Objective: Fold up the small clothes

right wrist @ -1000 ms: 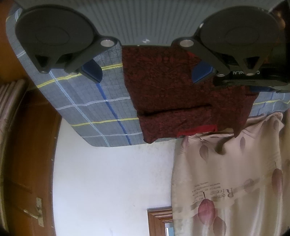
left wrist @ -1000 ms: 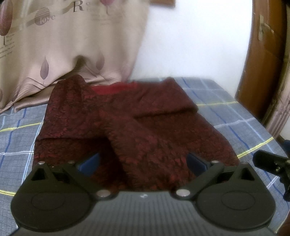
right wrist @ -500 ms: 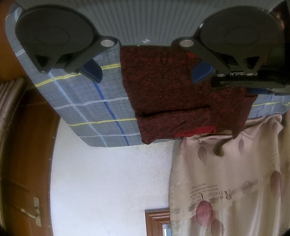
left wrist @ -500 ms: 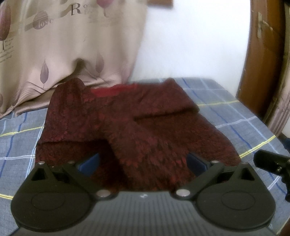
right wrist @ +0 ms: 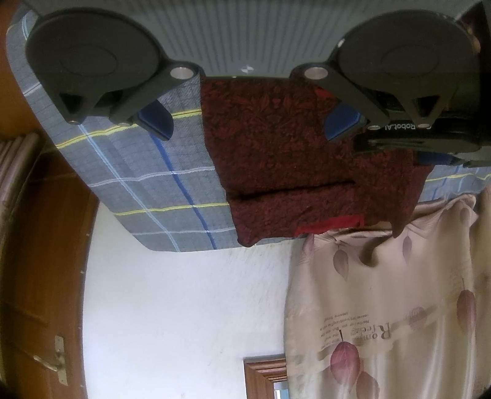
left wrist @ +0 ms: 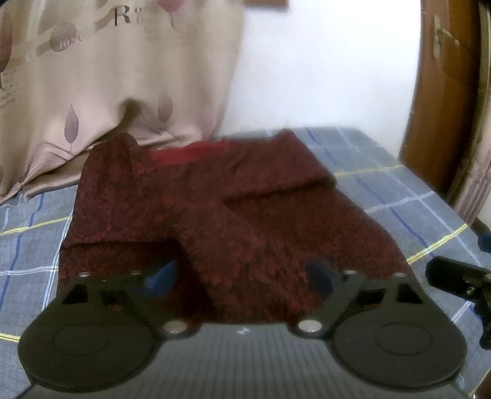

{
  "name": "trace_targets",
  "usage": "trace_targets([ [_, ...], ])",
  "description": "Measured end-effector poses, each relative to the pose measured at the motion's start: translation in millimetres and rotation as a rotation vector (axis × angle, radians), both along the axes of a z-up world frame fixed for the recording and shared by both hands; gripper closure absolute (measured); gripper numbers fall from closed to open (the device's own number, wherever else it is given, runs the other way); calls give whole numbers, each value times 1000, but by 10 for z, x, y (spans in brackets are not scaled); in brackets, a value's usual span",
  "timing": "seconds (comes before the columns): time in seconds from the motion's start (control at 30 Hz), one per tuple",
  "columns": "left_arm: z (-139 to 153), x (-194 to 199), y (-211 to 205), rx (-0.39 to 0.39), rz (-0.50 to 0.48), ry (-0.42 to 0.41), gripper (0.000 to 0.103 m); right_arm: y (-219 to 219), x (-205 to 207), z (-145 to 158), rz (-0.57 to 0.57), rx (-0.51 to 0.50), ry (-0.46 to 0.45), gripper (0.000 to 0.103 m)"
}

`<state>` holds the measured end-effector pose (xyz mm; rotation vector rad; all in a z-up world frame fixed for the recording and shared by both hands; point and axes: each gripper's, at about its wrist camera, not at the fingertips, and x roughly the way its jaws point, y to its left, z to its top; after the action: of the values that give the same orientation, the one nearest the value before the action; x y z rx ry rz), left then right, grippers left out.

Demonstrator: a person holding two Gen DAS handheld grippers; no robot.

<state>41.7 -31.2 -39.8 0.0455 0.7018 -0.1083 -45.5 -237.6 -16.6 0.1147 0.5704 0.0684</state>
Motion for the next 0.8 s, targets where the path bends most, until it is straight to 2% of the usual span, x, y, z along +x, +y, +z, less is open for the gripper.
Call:
trace_targets([
  [0.1,-20,38,30,-13,1,32,36,11,4,7,0,-2,0,0],
  [0.27,-39,66,92,-22,26,47,48,0,9,-9,0,6,3,0],
  [0.33,-29,76,118,-30,26,49,58,0,13,-13,0,10,7,0],
  [0.5,76,65,202,-44,36,43,70,14,12,-10,2,14,10,0],
  [0.63,282,32,413,-42,66,11,72,7,5,11,14,5,4,0],
  [0.8,610,37,1011,-13,164,-39,72,-2,23,76,53,40,3,0],
])
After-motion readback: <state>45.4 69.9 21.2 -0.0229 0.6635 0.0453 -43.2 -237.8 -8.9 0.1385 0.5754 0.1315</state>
